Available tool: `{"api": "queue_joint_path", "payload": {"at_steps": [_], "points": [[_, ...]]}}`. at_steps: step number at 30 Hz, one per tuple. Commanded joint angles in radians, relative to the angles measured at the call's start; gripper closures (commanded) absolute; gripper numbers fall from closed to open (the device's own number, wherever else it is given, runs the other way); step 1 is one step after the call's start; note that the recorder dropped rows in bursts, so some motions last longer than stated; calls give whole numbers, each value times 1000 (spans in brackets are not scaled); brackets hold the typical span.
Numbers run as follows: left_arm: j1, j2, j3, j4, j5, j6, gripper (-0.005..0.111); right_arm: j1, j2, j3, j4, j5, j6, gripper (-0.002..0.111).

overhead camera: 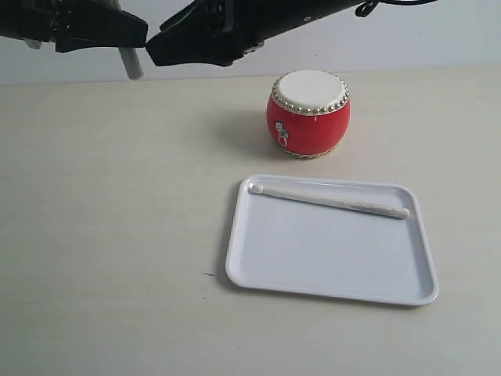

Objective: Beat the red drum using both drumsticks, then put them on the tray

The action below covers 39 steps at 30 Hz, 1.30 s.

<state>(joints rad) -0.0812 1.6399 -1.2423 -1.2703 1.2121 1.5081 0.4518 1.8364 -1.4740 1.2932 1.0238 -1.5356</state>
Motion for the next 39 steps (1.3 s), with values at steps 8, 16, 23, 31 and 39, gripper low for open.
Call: {"api": "queue_joint_path", "payload": {"at_steps": [8,16,23,31,39], "points": [[-22,13,10,-20,9,68,107,2,-92,1,155,-50,-60,62],[-74,20,10,-78,9,104,107,2,-87,1,192,-46,-58,62],[-84,20,10,-110,9,113,107,2,-67,1,197,-1,-48,62],[-133,27,10,-102,9,152,107,2,-32,1,210,31,-33,62],[-138,30,10,-102,9,162,107,2,-19,1,232,43,-31,62]]}}
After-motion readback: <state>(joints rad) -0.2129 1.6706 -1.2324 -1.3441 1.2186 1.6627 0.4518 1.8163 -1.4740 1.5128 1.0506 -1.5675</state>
